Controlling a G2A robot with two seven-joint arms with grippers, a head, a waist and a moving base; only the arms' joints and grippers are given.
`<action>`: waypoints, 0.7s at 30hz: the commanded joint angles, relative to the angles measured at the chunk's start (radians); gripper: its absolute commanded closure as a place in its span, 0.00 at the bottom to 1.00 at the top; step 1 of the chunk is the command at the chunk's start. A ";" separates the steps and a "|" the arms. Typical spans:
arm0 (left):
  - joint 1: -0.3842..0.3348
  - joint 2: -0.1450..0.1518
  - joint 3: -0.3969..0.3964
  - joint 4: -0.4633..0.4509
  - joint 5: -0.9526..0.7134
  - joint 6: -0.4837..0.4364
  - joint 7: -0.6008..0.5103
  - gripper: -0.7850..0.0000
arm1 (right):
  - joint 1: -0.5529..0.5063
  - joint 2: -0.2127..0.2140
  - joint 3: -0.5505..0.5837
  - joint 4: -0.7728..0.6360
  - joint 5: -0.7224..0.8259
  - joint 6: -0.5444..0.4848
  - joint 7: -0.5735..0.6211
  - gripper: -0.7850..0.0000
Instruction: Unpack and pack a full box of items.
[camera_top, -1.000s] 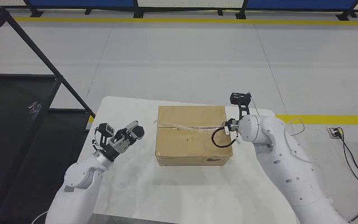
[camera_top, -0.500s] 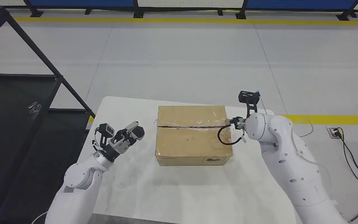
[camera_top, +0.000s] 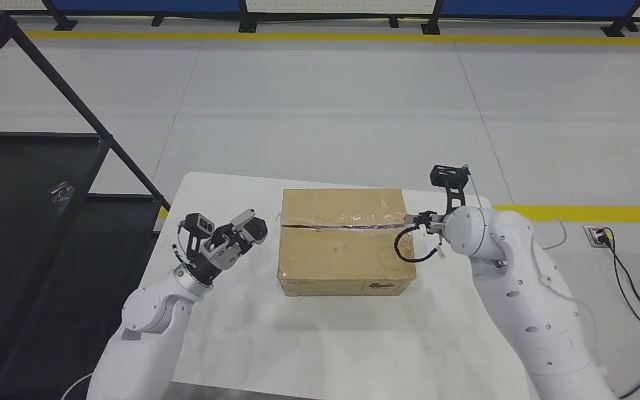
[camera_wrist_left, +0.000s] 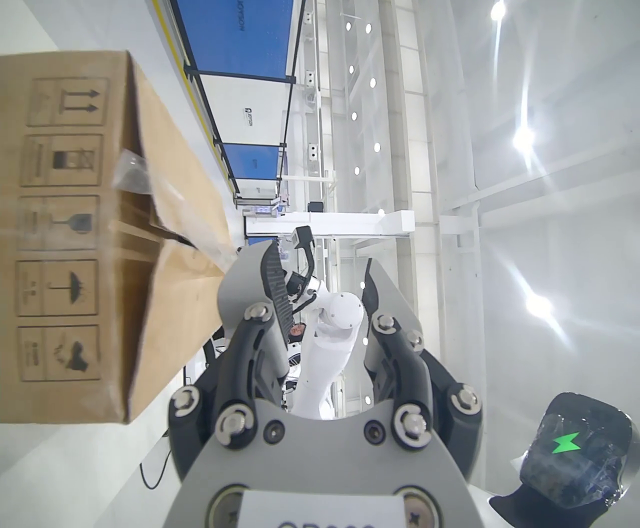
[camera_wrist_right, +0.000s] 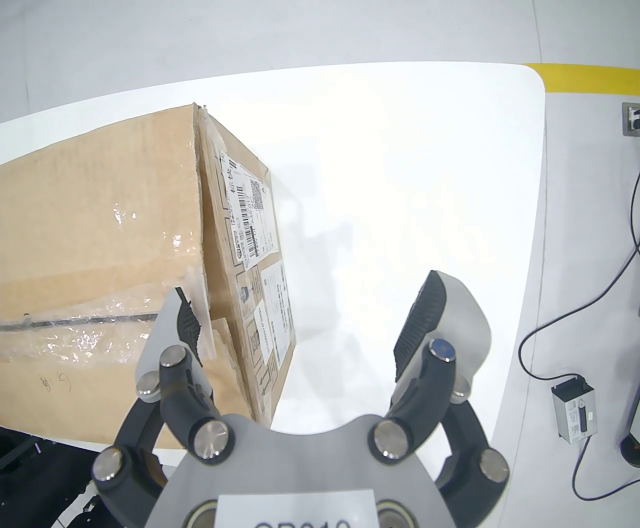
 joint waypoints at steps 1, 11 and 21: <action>-0.019 -0.007 0.039 -0.005 0.010 0.010 0.017 0.54 | -0.002 -0.001 0.004 0.000 0.002 -0.001 -0.004 0.00; -0.184 -0.064 0.264 0.063 0.086 0.032 0.146 0.52 | -0.022 0.001 0.042 -0.007 0.008 -0.004 -0.024 0.00; -0.371 -0.140 0.455 0.246 0.130 0.057 0.214 0.51 | -0.032 0.001 0.076 0.024 0.039 -0.033 -0.053 0.00</action>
